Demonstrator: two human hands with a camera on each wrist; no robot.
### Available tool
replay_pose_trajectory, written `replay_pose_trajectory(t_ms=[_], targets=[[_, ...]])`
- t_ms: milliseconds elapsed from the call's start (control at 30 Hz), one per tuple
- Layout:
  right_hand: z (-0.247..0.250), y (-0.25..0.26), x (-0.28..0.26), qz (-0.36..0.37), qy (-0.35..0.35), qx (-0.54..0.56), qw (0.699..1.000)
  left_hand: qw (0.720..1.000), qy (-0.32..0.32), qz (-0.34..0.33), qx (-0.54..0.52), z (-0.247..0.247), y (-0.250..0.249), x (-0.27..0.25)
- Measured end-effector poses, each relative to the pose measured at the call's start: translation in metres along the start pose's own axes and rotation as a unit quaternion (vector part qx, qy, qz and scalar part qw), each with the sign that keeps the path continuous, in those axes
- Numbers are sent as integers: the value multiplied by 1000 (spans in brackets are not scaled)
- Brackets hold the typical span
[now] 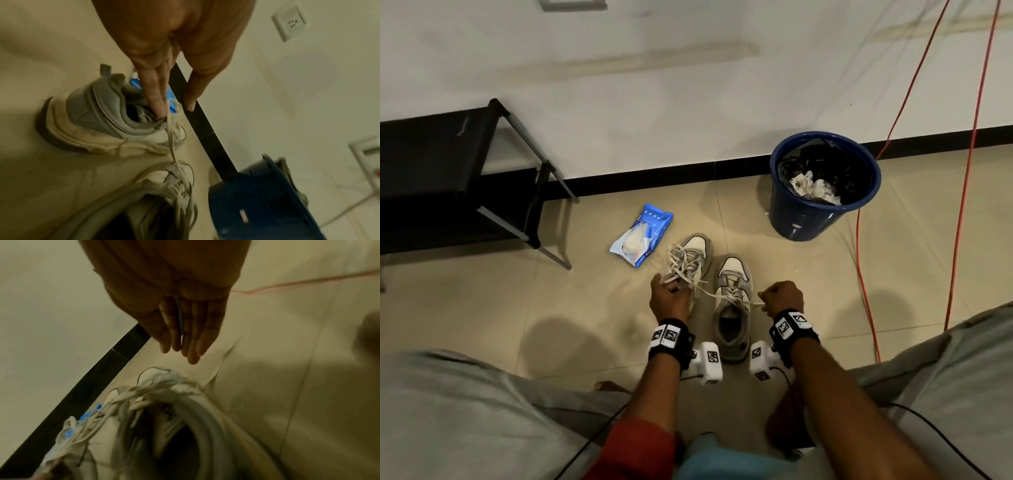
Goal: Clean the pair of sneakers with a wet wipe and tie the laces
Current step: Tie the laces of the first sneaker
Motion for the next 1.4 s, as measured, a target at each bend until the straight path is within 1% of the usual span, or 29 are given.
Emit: replay_pose_trajectory(t_ms=[67,100,167,200,233,300,400,467,533,633,733,833,900,1000,1067,1133,1200,1233,1300,1333,1400], targets=[[-30,-17,-7,-78,62,93,991,994,41,11,99,-20,20,-1],[-46,-22,-5,-98,88,127,983,989,75,28,121,-35,40,5],[-61,-23,3,-97,104,152,978,972,129,59,190,-55,62,-1],[-63,-19,8,-86,107,144,980,964,155,56,208,-63,68,-2],[-62,-16,11,-79,105,145,981,961,175,34,209,-68,55,-12],[-61,-7,8,-92,114,197,969,966,197,19,168,-74,45,-16],[-62,4,-3,-122,137,295,938,975,200,83,56,-75,48,-16],[-63,5,-3,-146,122,371,909,971,206,124,15,-77,47,-20],[-62,6,-5,-164,105,427,883,967,211,141,-17,-81,44,-21],[-58,15,-9,-144,105,481,859,967,196,145,-76,-82,35,-20],[-52,25,-13,-109,95,502,853,960,200,138,-139,-84,27,-21],[-47,29,-13,-85,86,555,823,952,221,121,-172,-88,16,-25],[-44,33,-13,-74,91,575,809,948,217,120,-199,-85,13,-27],[-44,24,-12,-93,88,578,806,943,194,134,-234,-73,17,-28],[-45,6,-10,-128,65,583,799,944,172,148,-241,-63,26,-27],[-47,-11,-8,-156,42,590,791,948,134,160,-242,-50,37,-26],[-47,-18,-7,-162,30,592,789,948,119,171,-242,-41,47,-27],[-47,-15,-7,-156,32,586,794,948,122,171,-240,-40,48,-28],[-45,-3,-6,-127,41,564,815,951,147,153,-225,-44,39,-28],[-43,4,-5,-109,44,550,827,953,163,144,-211,-48,33,-27],[-41,20,-5,-77,54,536,839,959,195,127,-161,-57,25,-26]])
Point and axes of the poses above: each hand's wrist, its own x-axis towards the middle knuckle, its own z-axis out of the back of the hand, y = z × x, the point moved 10 cm from there along x, towards the middle knuckle
